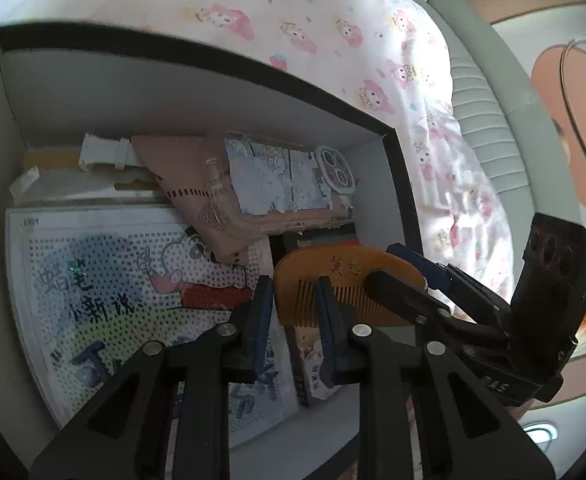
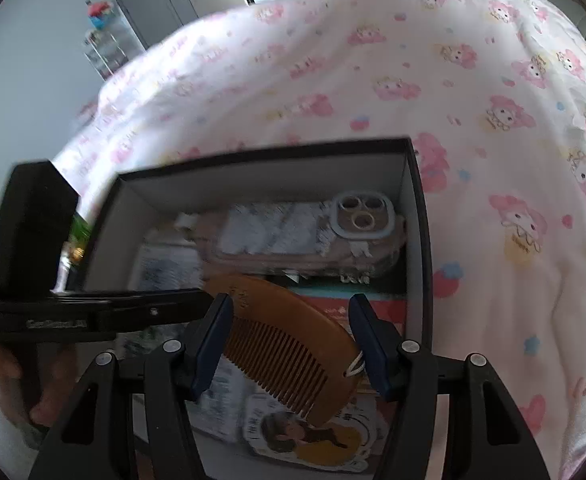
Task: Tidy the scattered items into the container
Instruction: 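Lower the wooden comb into the box and open the right gripper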
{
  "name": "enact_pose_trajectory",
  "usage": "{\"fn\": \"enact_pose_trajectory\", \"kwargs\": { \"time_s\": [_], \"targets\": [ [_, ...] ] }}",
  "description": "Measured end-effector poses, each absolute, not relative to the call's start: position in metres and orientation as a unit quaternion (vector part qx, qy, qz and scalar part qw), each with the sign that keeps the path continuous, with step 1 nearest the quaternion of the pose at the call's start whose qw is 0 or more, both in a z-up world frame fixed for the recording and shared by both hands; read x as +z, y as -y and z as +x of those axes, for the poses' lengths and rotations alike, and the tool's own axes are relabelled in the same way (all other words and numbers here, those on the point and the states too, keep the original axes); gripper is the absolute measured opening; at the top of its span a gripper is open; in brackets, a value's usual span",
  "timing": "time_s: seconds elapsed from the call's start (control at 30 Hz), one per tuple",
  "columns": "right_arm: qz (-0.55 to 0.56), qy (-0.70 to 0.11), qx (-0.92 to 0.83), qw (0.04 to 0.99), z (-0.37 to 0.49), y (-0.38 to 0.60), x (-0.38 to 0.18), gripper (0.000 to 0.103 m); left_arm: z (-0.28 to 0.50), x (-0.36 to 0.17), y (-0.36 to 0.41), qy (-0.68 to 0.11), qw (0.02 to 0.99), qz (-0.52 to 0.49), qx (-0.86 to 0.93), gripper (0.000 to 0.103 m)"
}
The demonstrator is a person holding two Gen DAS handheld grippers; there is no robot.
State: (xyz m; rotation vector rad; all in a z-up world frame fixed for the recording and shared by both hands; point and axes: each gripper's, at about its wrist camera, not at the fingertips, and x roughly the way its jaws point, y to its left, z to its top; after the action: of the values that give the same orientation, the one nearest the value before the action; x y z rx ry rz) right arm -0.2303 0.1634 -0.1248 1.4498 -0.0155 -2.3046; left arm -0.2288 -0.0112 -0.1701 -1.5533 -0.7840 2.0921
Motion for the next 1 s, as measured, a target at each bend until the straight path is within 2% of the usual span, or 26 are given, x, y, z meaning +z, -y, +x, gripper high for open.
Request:
{"fn": "enact_pose_trajectory", "kwargs": {
  "time_s": [0.33,0.63,1.0],
  "targets": [
    [0.535,-0.006,-0.825,0.182,-0.233,-0.166,-0.133,0.056,-0.22,-0.168,0.006,0.254,0.183,-0.567,0.762,0.019],
    [0.537,0.073,-0.811,0.221,-0.213,-0.204,-0.104,0.056,-0.208,-0.165,-0.001,0.226,0.179,-0.577,0.764,0.019],
    [0.611,-0.053,-0.755,0.233,-0.191,-0.166,-0.133,0.056,-0.203,-0.163,-0.001,0.216,0.178,-0.583,0.763,0.019]
  ]
}}
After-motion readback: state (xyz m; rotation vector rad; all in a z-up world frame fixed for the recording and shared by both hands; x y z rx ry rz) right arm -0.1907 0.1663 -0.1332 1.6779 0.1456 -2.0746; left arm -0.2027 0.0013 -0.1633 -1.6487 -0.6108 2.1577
